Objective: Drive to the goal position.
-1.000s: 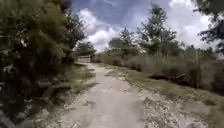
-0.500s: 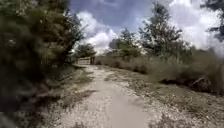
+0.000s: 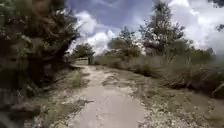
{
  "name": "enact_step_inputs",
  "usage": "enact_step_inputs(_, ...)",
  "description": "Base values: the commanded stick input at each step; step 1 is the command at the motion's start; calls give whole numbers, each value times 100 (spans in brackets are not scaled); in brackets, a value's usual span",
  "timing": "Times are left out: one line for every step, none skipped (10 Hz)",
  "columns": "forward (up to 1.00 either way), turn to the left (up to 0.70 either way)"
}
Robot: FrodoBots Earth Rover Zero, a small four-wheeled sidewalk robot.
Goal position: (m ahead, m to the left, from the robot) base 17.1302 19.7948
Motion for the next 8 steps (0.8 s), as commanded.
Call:
enact_step_inputs(84, 0)
enact_step_inputs(84, 0)
enact_step_inputs(84, 0)
enact_step_inputs(84, 0)
enact_step_inputs(84, 0)
enact_step_inputs(84, 0)
enact_step_inputs(84, 0)
enact_step_inputs(84, 0)
